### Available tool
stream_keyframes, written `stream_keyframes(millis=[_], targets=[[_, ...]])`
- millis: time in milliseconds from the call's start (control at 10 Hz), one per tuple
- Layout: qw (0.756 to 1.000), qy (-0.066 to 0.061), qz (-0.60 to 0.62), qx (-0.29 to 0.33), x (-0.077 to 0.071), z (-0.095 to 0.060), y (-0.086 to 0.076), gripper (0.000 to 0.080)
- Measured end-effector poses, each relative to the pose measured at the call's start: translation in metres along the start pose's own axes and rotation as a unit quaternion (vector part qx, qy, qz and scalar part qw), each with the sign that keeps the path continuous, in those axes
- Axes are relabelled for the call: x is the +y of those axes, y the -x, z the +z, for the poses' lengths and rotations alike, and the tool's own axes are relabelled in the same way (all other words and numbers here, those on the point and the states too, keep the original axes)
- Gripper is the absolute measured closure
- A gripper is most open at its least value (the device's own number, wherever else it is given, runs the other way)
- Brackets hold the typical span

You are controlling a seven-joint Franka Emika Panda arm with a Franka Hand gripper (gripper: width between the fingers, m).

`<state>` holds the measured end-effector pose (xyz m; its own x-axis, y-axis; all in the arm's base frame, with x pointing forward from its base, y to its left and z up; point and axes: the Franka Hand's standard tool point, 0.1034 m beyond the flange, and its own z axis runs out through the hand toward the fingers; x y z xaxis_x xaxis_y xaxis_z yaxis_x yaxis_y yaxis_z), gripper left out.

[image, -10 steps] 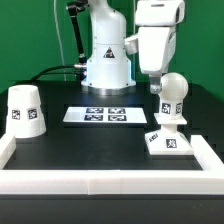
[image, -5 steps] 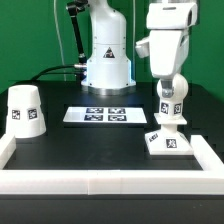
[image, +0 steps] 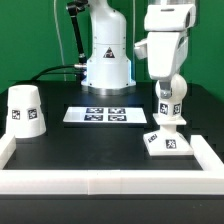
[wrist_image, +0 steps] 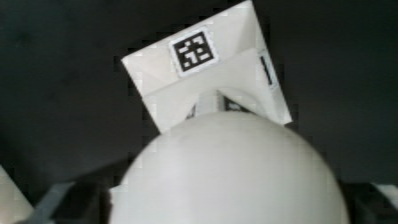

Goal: Assemble lamp

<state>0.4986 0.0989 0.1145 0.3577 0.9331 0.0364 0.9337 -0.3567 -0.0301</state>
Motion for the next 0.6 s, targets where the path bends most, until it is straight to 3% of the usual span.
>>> stream_keyframes(millis=[400, 600], targets=[[1.0, 0.0, 0.018, 0.0, 0.0001, 0.0, 0.0003, 0.0223], [0.994, 0.0, 0.105, 0.001, -0.0013, 0.0, -0.0028, 0.0223]])
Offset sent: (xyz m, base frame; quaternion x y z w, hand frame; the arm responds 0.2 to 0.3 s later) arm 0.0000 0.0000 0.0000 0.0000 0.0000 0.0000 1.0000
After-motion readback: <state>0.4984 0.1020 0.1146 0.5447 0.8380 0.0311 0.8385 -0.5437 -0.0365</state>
